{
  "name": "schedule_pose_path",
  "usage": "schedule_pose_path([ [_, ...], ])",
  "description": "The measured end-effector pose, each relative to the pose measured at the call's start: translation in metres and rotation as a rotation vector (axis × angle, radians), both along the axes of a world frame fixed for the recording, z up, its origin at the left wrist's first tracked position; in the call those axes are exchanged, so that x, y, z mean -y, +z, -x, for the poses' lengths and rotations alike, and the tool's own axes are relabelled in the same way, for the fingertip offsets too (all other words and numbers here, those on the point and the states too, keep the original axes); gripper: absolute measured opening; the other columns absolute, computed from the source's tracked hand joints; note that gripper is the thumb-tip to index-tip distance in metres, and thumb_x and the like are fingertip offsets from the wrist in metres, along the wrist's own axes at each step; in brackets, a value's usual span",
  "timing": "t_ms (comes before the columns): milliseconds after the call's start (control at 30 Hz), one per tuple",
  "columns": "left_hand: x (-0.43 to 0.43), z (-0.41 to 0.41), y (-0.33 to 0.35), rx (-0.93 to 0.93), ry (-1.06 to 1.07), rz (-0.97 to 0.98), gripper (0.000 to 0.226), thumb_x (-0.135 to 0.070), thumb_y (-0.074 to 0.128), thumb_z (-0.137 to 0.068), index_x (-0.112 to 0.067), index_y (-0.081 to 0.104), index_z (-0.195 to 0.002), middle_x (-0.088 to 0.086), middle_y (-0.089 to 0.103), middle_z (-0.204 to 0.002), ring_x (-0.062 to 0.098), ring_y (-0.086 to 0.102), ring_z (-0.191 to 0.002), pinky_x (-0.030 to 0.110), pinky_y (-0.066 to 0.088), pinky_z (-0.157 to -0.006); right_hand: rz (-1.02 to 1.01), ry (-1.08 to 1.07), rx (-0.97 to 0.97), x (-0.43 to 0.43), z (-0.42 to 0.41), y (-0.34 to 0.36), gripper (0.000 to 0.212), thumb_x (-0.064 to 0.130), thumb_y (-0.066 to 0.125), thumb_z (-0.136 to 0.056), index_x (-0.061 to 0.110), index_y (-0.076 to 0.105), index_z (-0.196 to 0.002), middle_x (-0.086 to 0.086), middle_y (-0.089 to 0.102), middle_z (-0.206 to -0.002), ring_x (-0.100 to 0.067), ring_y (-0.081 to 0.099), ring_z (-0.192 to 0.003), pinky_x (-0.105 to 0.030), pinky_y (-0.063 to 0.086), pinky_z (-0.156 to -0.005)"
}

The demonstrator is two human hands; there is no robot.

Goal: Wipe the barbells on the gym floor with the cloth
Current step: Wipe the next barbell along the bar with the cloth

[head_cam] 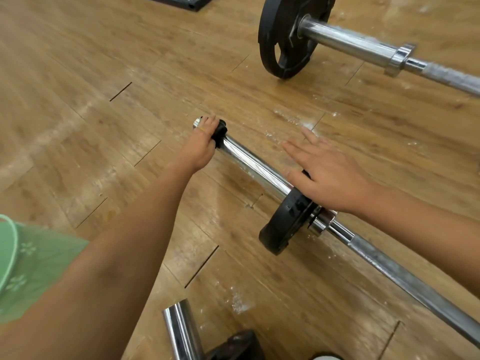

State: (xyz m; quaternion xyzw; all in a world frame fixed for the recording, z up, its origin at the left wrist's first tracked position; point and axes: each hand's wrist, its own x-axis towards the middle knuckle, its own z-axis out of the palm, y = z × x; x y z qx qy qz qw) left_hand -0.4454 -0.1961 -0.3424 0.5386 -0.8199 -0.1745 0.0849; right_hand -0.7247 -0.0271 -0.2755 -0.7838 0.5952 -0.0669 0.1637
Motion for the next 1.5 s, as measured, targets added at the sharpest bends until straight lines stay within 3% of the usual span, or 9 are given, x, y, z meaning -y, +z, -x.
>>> schedule_pose_path([
  [67, 0.005, 0.003, 0.005, -0.019, 0.037, -0.079, 0.06, -0.012, 0.037, -0.101, -0.002, 0.022, -0.158, 0.011, 0.011, -0.168, 0.026, -0.001, -0.156, 0.037, 0.007, -0.123, 0.002, -0.002, 0.001, 0.0, -0.001, 0.0, 0.076, 0.057, 0.013, -0.094, 0.021, 0.019, -0.16, 0.005, 0.016, -0.167, -0.014, -0.004, -0.155, -0.036, 0.0, -0.124],
  [167, 0.01, 0.01, 0.001, -0.018, 0.093, -0.095, 0.057, -0.041, 0.034, -0.098, 0.001, 0.046, -0.134, 0.021, 0.036, -0.152, 0.036, 0.022, -0.146, 0.054, 0.029, -0.116, -0.003, -0.011, 0.008, 0.0, 0.001, -0.001, 0.075, 0.056, 0.014, -0.094, 0.021, 0.02, -0.16, 0.005, 0.017, -0.167, -0.014, -0.003, -0.155, -0.036, 0.002, -0.125],
  [267, 0.01, 0.02, -0.009, 0.022, 0.112, 0.001, 0.037, -0.025, 0.034, -0.103, 0.003, 0.053, -0.119, 0.025, 0.047, -0.14, 0.041, 0.034, -0.135, 0.056, 0.035, -0.107, -0.009, -0.008, 0.01, 0.002, 0.004, -0.002, 0.074, 0.055, 0.017, -0.095, 0.021, 0.019, -0.16, 0.006, 0.016, -0.167, -0.014, -0.004, -0.155, -0.034, 0.002, -0.123],
  [467, -0.011, 0.017, -0.018, -0.078, 0.065, 0.036, 0.049, -0.018, 0.031, -0.111, -0.001, 0.029, -0.156, 0.014, 0.019, -0.166, 0.03, 0.007, -0.155, 0.037, 0.008, -0.124, -0.01, -0.002, 0.015, 0.001, 0.002, -0.002, 0.074, 0.055, 0.017, -0.095, 0.02, 0.02, -0.16, 0.005, 0.016, -0.167, -0.014, -0.004, -0.155, -0.035, 0.002, -0.124],
  [633, 0.002, 0.029, -0.017, -0.067, 0.177, 0.019, 0.05, -0.023, 0.029, -0.106, 0.006, 0.042, -0.146, 0.022, 0.029, -0.16, 0.043, 0.015, -0.151, 0.048, 0.018, -0.122, -0.013, 0.0, 0.018, 0.007, 0.002, 0.0, 0.074, 0.055, 0.017, -0.094, 0.021, 0.021, -0.16, 0.005, 0.018, -0.166, -0.013, 0.0, -0.155, -0.035, 0.009, -0.122],
  [900, 0.004, 0.052, -0.025, -0.072, 0.152, 0.076, 0.047, -0.021, 0.03, -0.11, -0.001, 0.036, -0.153, 0.012, 0.028, -0.163, 0.028, 0.012, -0.155, 0.039, 0.013, -0.125, -0.087, 0.017, 0.09, 0.021, 0.03, 0.006, 0.065, 0.048, 0.019, -0.097, 0.024, 0.034, -0.156, 0.005, 0.03, -0.163, -0.015, 0.011, -0.154, -0.041, 0.01, -0.124],
  [1000, 0.003, 0.064, -0.025, -0.046, 0.167, 0.095, 0.047, -0.02, 0.03, -0.11, -0.001, 0.036, -0.152, 0.013, 0.03, -0.162, 0.029, 0.014, -0.154, 0.043, 0.016, -0.124, 0.046, 0.09, -0.008, 0.01, 0.028, 0.008, 0.061, 0.048, 0.017, -0.103, 0.02, 0.052, -0.144, 0.0, 0.051, -0.149, -0.02, 0.038, -0.142, -0.044, 0.012, -0.123],
  [1267, -0.013, 0.072, -0.029, -0.158, 0.174, 0.14, 0.046, -0.02, 0.03, -0.11, 0.0, 0.04, -0.151, 0.013, 0.034, -0.16, 0.031, 0.014, -0.154, 0.043, 0.017, -0.124, 0.455, 0.07, 0.014, -0.022, 0.019, -0.026, 0.044, 0.04, 0.034, -0.103, 0.014, 0.067, -0.117, -0.004, 0.062, -0.129, -0.026, 0.047, -0.132, -0.047, 0.028, -0.113],
  [1500, 0.025, 0.058, -0.022, -0.056, 0.196, 0.09, 0.044, -0.017, 0.03, -0.11, 0.006, 0.044, -0.146, 0.02, 0.037, -0.157, 0.038, 0.018, -0.151, 0.044, 0.018, -0.122, 0.525, 0.037, 0.116, -0.026, 0.016, -0.033, 0.052, 0.041, 0.037, -0.102, 0.006, 0.061, -0.132, -0.01, 0.06, -0.135, -0.03, 0.047, -0.135, -0.049, 0.028, -0.113],
])
